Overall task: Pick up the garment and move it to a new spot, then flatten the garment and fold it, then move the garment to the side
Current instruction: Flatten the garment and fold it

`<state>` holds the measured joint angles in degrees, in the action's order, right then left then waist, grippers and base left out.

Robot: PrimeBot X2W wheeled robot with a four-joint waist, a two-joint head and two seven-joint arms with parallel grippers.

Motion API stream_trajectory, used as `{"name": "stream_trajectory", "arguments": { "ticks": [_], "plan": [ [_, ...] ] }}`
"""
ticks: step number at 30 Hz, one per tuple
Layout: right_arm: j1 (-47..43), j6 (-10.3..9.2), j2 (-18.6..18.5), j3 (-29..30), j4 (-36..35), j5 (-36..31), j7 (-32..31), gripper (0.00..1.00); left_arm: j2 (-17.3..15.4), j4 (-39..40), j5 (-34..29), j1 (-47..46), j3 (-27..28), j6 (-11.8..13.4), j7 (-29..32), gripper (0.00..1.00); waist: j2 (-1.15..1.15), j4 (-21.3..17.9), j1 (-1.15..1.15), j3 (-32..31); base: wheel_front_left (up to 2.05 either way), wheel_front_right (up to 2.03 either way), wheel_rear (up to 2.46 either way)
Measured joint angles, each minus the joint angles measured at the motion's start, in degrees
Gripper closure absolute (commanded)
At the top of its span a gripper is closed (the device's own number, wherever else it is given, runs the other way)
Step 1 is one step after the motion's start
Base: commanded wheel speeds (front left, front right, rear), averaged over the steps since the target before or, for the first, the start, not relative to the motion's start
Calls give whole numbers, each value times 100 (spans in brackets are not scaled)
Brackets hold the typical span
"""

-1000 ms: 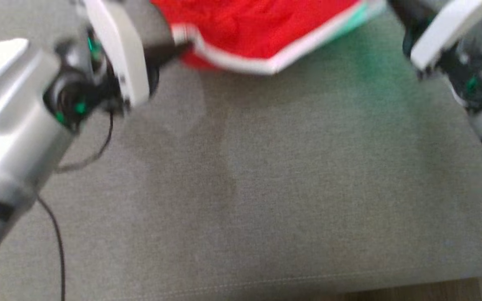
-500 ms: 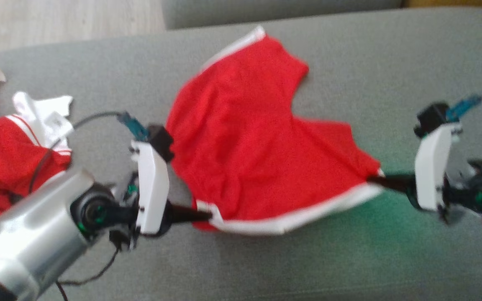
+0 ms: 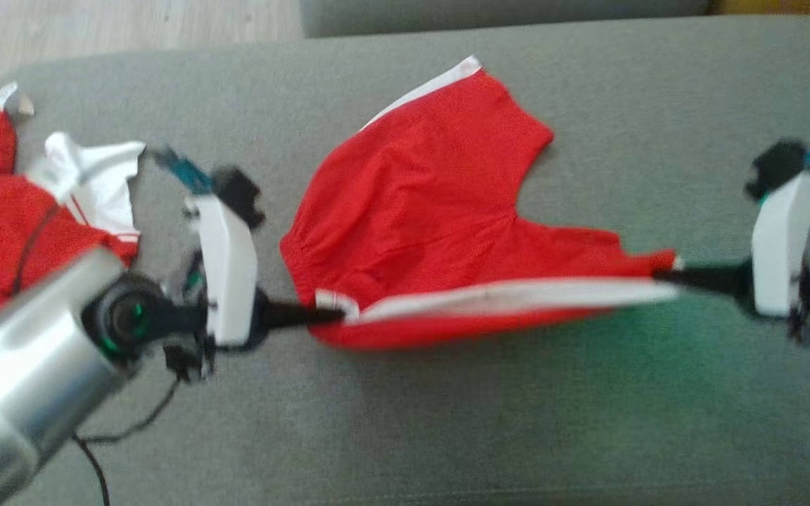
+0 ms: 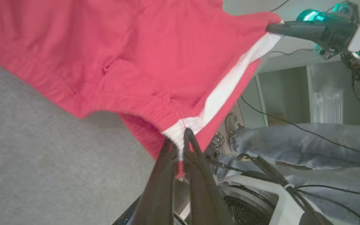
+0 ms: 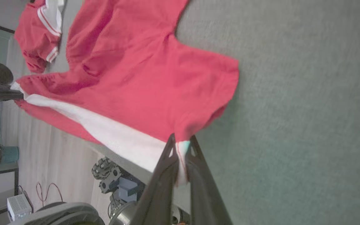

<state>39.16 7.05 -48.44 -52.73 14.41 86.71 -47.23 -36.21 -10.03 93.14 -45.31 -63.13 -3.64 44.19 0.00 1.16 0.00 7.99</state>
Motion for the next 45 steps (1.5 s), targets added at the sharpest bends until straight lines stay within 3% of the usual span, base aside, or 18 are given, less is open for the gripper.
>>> {"name": "stream_trajectory", "arguments": {
  "ticks": [10, 18, 32, 43, 44, 45],
  "plan": [
    [1695, 0, 782, 430, 1694, 252, -702, 100, 543, -660, 330, -790, 352, 38, 218, 100, 0, 435, 0, 646, 0, 0, 0],
    [2766, 0, 1296, 550, 2835, 83, -825, 100, 826, -1039, 194, -1338, 623, -82, -7, 100, 0, 847, 0, 1142, 0, 0, 0],
    [3855, 0, 1366, 624, 3642, -520, -851, 100, 1360, -1568, 40, -1797, 949, -250, -557, 100, 0, 1491, 0, 1982, 0, 0, 0],
    [4389, 0, 1713, 698, 4102, -811, -761, 100, 1515, -1978, -131, -2130, 1018, -326, -699, 100, 0, 1606, 1, 2399, 0, 0, 0],
    [4390, 0, 1722, 710, 4100, -850, -671, 75, 1518, -1993, -131, -2135, 1020, -342, -700, 100, 0, 1602, 1, 2409, 0, 0, 0],
    [4390, 0, 1731, 731, 4106, -865, -584, 23, 1525, -2011, -140, -2140, 1026, -342, -722, 63, -1, 1596, 1, 2413, 0, 0, 0]
  ]
}}
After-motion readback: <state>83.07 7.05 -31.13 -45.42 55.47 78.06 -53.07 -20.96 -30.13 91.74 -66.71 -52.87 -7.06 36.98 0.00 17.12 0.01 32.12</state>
